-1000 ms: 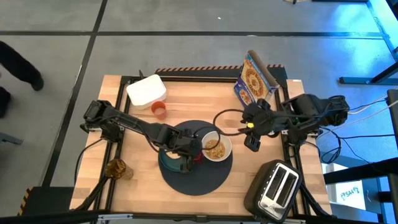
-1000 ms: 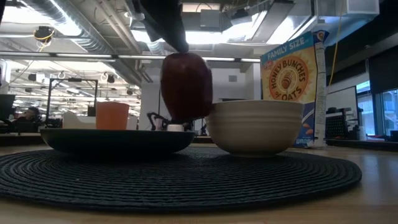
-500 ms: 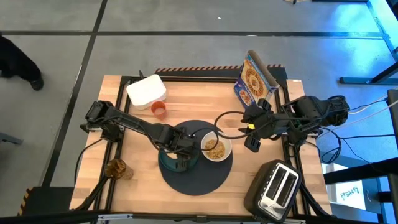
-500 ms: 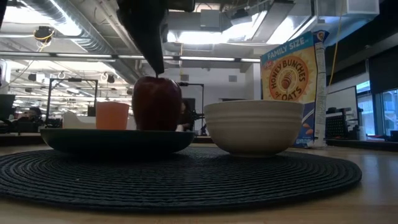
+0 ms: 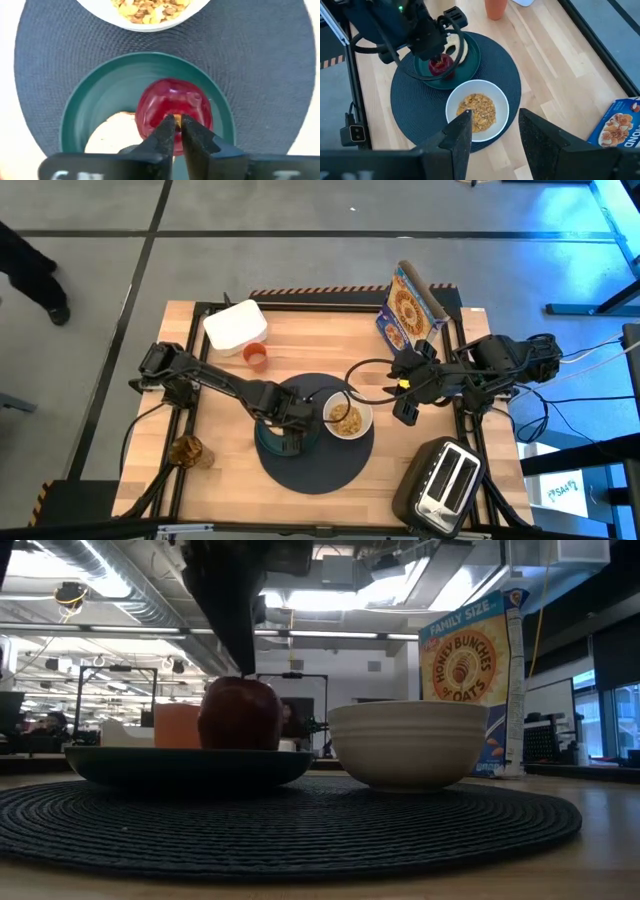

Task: Arrange a breakfast setting
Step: Put the apple from the white bin beside the toasted bagel on the blue plate, then put the orange cup on the black table mat to the top right of the blue plate

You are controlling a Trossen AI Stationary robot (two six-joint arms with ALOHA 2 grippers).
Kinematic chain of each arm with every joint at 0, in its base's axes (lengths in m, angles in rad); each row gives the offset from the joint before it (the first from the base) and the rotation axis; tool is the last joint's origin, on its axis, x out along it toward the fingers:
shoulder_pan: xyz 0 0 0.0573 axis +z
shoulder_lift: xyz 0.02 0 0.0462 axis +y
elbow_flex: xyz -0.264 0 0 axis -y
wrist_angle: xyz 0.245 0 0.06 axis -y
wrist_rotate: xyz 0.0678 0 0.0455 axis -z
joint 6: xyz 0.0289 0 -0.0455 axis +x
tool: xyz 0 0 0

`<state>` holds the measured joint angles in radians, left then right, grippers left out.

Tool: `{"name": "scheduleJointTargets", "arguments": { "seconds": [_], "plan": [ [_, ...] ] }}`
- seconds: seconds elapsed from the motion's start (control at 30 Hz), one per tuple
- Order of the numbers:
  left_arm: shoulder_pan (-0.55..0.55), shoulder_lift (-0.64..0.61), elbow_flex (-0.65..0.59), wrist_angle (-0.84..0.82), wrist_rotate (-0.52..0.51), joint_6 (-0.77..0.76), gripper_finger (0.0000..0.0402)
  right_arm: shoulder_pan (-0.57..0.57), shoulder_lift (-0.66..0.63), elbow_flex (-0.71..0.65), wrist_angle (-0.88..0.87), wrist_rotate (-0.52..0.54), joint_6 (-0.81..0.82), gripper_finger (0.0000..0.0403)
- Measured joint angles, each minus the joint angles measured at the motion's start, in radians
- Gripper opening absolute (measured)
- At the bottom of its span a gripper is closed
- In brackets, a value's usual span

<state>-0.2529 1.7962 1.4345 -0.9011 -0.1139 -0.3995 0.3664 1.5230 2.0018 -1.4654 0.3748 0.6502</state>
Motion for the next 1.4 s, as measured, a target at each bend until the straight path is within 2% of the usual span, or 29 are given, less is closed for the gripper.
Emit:
{"name": "scheduleJointTargets", "arguments": {
  "seconds": [0.27, 0.43, 0.6, 0.77, 0.97, 1.07, 1.2, 1.4],
  "plan": [
    [0.060, -0.046, 0.000, -0.011, 0.035, -0.017, 0.0115, 0.000, 0.000, 0.000, 0.000, 0.036, 0.000, 0.0152],
    [0.128, -0.121, 0.001, -0.064, 0.011, -0.019, 0.0147, 0.000, 0.000, 0.000, -0.005, 0.079, -0.017, 0.0152],
    [0.201, -0.216, 0.001, -0.180, -0.024, -0.064, 0.0153, -0.040, -0.002, -0.001, -0.032, 0.111, -0.053, 0.0152],
    [0.279, -0.303, 0.001, -0.293, -0.114, -0.069, 0.0152, -0.132, -0.004, -0.001, -0.034, 0.100, -0.117, 0.0152],
    [0.472, -0.328, 0.001, -0.408, -0.135, 0.001, 0.0151, -0.265, -0.004, -0.001, 0.009, 0.029, -0.210, 0.0152],
    [0.587, -0.328, -0.022, -0.399, -0.134, 0.067, 0.0151, -0.317, -0.004, -0.001, 0.034, -0.011, -0.254, 0.0152],
    [0.744, -0.327, -0.091, -0.373, -0.090, 0.127, 0.0151, -0.367, -0.004, -0.001, 0.028, -0.030, -0.297, 0.0152],
    [0.899, -0.327, -0.259, -0.292, 0.068, 0.203, 0.0151, -0.425, -0.004, -0.001, -0.025, -0.030, -0.354, 0.0152]
  ]
}}
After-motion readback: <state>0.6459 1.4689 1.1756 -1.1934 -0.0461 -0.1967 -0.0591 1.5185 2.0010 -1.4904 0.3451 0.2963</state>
